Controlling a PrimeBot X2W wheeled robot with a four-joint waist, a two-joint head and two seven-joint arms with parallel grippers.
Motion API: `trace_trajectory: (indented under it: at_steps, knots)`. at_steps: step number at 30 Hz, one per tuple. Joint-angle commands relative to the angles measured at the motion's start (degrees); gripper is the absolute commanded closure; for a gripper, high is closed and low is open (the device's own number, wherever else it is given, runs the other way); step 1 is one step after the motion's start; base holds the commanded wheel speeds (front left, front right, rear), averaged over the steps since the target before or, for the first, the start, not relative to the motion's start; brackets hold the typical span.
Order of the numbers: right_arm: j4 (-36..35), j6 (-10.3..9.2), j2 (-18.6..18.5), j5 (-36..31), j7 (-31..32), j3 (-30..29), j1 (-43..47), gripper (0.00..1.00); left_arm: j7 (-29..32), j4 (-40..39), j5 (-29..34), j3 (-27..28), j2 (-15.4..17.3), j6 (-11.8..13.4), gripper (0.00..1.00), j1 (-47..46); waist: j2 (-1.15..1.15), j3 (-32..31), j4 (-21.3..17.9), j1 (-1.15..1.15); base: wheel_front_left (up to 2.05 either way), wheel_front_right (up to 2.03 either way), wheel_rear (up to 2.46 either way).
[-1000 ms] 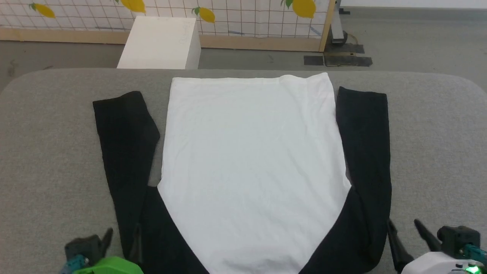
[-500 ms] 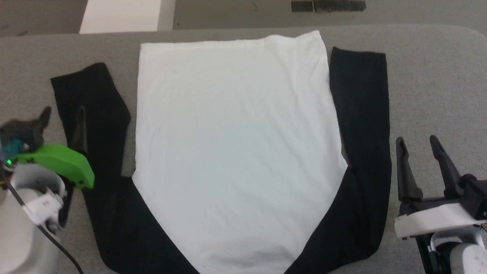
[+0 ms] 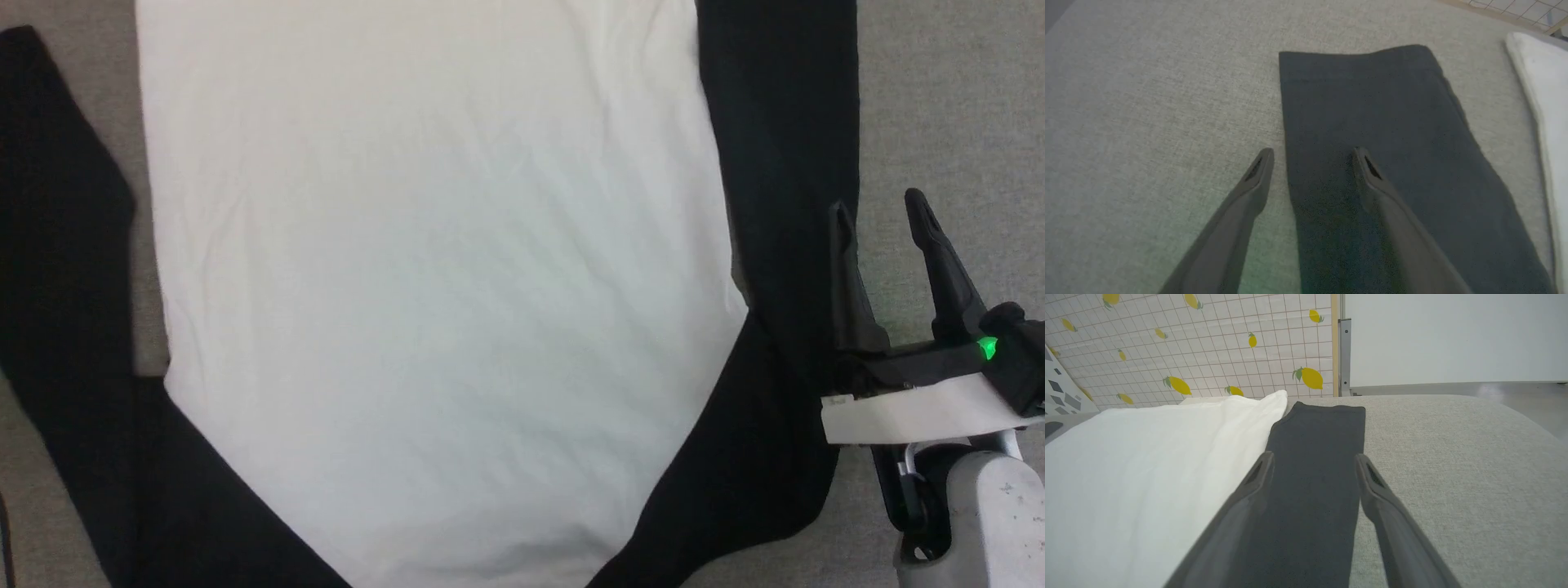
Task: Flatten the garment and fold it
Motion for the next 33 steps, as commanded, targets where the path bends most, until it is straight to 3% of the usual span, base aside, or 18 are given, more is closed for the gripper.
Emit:
trace_trajectory:
  at_steps: [1, 6, 7, 9, 14, 20, 25, 33]
  knots:
    - [0.20, -0.09, -0.04, 0.51, -0.65, 0.26, -1.10, 0.00, 1.53, -0.03, -1.03, 1.04, 1.27, 1.04, 0.00, -0.26, 0.65, 5.93, -4.15, -0.01, 0.00, 0.00, 0.00]
    - [1.31, -0.09, -0.04, 0.60, -1.34, 0.28, -1.63, 0.00, 6.42, -0.62, -3.39, 4.00, 1.61, 4.91, 0.00, 1.52, 0.65, 6.29, -4.28, -0.01, 0.00, 0.00, 0.00]
    - [1.59, -0.09, -0.04, 0.60, -1.40, 0.21, -1.64, 0.00, 7.38, -0.87, -3.80, 4.36, 1.41, 5.64, 0.24, 2.18, 0.65, 5.98, -4.12, -0.01, 0.00, 0.00, 0.00]
    - [2.01, -0.09, -0.04, 0.50, -1.32, 0.17, -1.65, 0.00, 8.69, -1.60, -3.71, 4.33, 1.56, 6.41, 1.00, 3.59, 0.65, 5.27, -3.80, -0.01, 0.00, 0.00, 0.00]
    - [2.94, -0.09, -0.04, 0.09, -0.68, 0.31, -1.43, 0.00, 7.33, -3.84, -2.73, 4.45, 1.67, 6.97, 1.00, 6.42, 0.65, 2.03, -2.72, -0.01, 0.00, 0.00, 0.00]
    - [3.92, -0.09, -0.04, -0.45, 0.70, 0.04, 0.24, 0.00, -3.33, -4.52, 0.43, 6.36, 1.98, 7.29, 1.00, 9.42, 0.65, -5.07, -1.05, -0.01, 0.00, 0.00, 0.00]
    - [3.71, -0.09, -0.04, -0.39, 1.83, -0.76, 3.04, 0.00, -8.47, -5.88, 1.93, 8.31, 2.77, 7.68, 1.00, 13.14, 0.65, -11.69, 0.21, -0.01, 0.00, 0.00, 0.00]
    - [2.57, -0.09, -0.04, 0.04, 3.67, -2.67, 8.33, 0.00, -11.23, -16.12, 0.02, 12.62, 3.03, 6.15, 1.00, 20.59, 0.65, -19.99, 2.07, -0.01, 0.00, 0.00, 0.00]
